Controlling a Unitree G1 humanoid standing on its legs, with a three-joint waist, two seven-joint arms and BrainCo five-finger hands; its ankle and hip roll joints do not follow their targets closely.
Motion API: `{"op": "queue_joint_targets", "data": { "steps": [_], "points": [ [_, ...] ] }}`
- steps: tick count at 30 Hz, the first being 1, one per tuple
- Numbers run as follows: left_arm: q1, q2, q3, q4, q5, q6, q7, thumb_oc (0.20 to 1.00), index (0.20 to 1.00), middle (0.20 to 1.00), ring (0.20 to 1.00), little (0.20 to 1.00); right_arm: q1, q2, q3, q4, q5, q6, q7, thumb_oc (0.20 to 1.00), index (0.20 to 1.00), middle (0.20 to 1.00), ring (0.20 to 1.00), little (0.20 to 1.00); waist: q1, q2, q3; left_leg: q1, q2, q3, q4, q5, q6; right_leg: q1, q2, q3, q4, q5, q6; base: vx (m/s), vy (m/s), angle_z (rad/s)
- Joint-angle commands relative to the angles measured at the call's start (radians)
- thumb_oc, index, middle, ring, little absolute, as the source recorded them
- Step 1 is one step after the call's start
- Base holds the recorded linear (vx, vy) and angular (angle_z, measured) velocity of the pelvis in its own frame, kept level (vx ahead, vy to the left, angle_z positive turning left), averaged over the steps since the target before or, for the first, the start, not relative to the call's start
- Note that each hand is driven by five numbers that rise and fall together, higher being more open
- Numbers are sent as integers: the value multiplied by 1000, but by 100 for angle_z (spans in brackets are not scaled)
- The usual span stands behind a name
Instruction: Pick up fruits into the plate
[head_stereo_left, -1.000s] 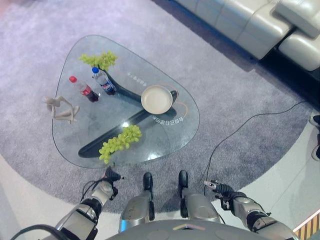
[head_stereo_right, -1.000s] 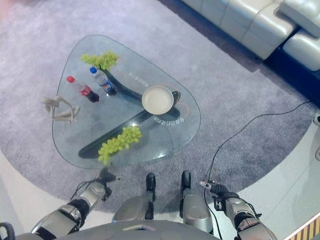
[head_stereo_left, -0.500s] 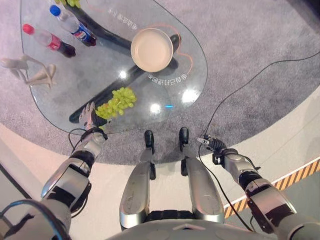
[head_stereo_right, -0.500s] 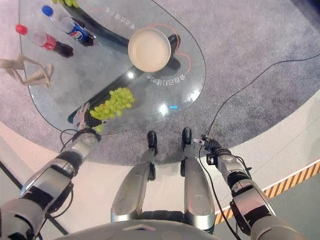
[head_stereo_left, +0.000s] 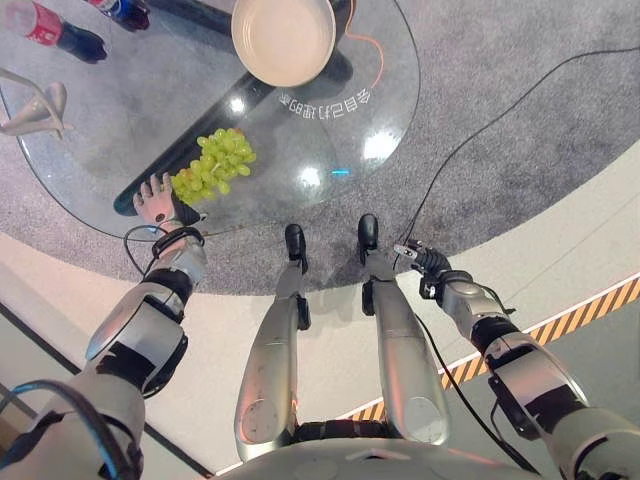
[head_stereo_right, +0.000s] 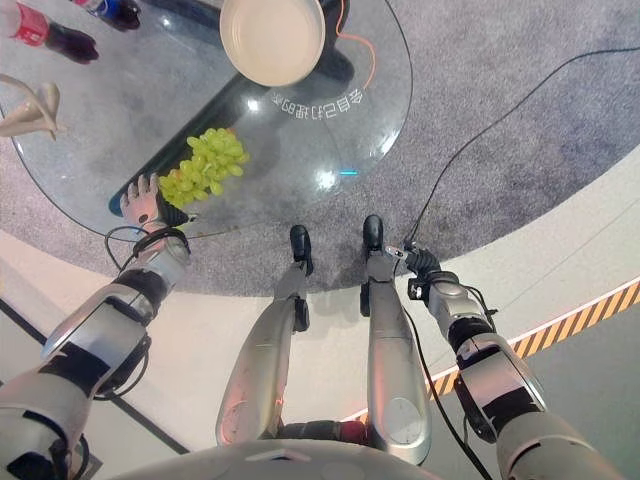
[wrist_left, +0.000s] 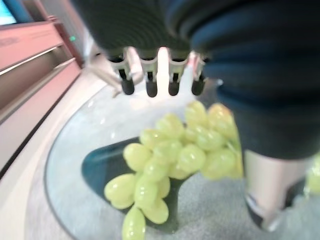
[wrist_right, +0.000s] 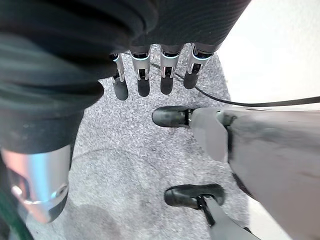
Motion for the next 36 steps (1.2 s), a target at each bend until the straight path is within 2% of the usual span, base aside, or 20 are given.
{"op": "queue_joint_targets", "data": {
  "steps": [1,5,10,15,24,26,36],
  "points": [
    [-4,30,33,50,63,78,38,1000,1000,1000,1000,1000,101,1,-3,-38,5,-96,34,1000,1000,1000,1000,1000,-21,-15,-22,-68,-43,-49,133,-112,17,-53,66,7,104,-64,22,-34,108,-4],
    [-24,60,38,57,62,148,47,1000,1000,1000,1000,1000,147,-28,-12,-82,38,-133,84,1000,1000,1000,1000,1000,-39,-44,-22,-109,-37,-39,148,-119,15,-92,82,21,111,-63,24,-8,54,-12],
    [-70,90,66,97,51,194,81,1000,1000,1000,1000,1000,159,-35,-7,-102,75,-135,107,1000,1000,1000,1000,1000,-47,-79,-22,-164,-35,-41,183,-127,8,-136,96,24,131,-61,21,16,12,-12],
    [-131,130,73,123,39,207,88,1000,1000,1000,1000,1000,163,-36,-7,-109,125,-133,126,1000,1000,1000,1000,1000,-52,-101,-22,-218,-35,-54,219,-139,7,-183,105,25,147,-55,21,13,-9,-2],
    [-202,173,84,133,0,231,93,1000,1000,1000,1000,1000,166,-30,-5,-135,165,-141,130,1000,1000,1000,1000,1000,-58,-115,-22,-273,-43,-69,261,-164,7,-233,105,26,162,-50,25,0,0,0],
    [-203,177,86,138,4,224,92,200,200,200,200,200,166,-27,-8,-144,174,-145,129,1000,1000,1000,1000,1000,-58,-116,-22,-285,-45,-72,270,-170,7,-243,105,27,166,-49,27,0,0,0],
    [-190,166,88,132,-7,184,99,200,200,200,200,200,164,-22,-5,-163,184,-150,138,1000,1000,1000,1000,1000,-58,-121,-22,-295,-46,-78,278,-179,6,-253,113,28,173,-49,27,0,0,0]
  ]
}}
